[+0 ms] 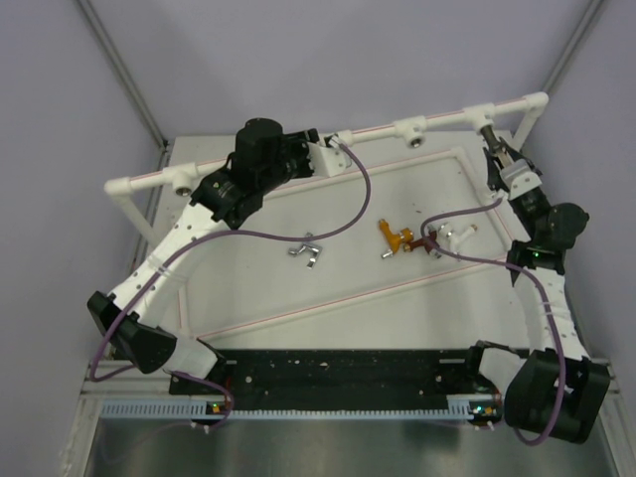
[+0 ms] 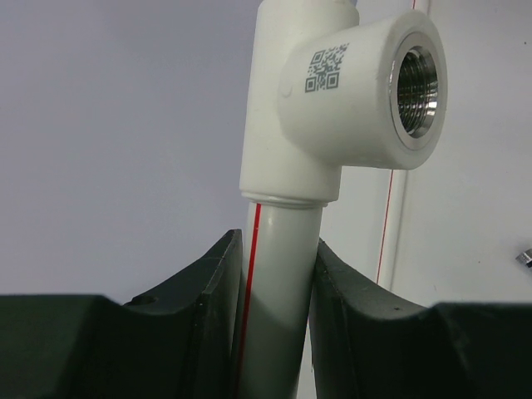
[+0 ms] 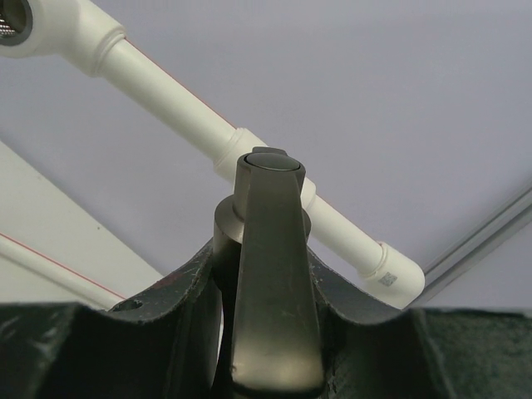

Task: Install the water faucets

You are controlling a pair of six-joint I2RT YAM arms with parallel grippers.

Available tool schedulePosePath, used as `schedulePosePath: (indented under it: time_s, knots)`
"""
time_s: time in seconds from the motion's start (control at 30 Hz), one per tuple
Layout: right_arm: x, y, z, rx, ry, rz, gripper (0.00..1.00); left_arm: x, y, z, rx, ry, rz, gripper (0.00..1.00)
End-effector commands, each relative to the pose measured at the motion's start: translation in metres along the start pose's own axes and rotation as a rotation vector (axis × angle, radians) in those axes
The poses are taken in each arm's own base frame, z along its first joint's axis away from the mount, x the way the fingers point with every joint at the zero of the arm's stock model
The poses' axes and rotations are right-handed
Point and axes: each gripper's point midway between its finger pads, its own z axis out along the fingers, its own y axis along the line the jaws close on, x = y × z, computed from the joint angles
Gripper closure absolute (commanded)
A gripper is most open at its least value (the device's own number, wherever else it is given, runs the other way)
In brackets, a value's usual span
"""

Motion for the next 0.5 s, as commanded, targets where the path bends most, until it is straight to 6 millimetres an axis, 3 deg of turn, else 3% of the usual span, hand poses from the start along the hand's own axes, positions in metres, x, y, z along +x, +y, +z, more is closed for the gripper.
schedulePosePath:
  time_s: [0.0,0.17,0.47]
  knots:
    - [0.026,0.017,0.004,-0.043,0.078,0.04,1.0,0.004,-0.036,-0.01,0.131,0.007,-0.152,1.0]
    - [0.037,0.026,0.006,-0.044,0.094,0.099,1.0,0.004,-0.036,-0.011,0.135,0.004,-0.155,1.0]
    - [0.037,0.024,0.005,0.041,0.092,0.303,1.0,0.001,-0.036,-0.011,0.14,-0.01,-0.155,1.0]
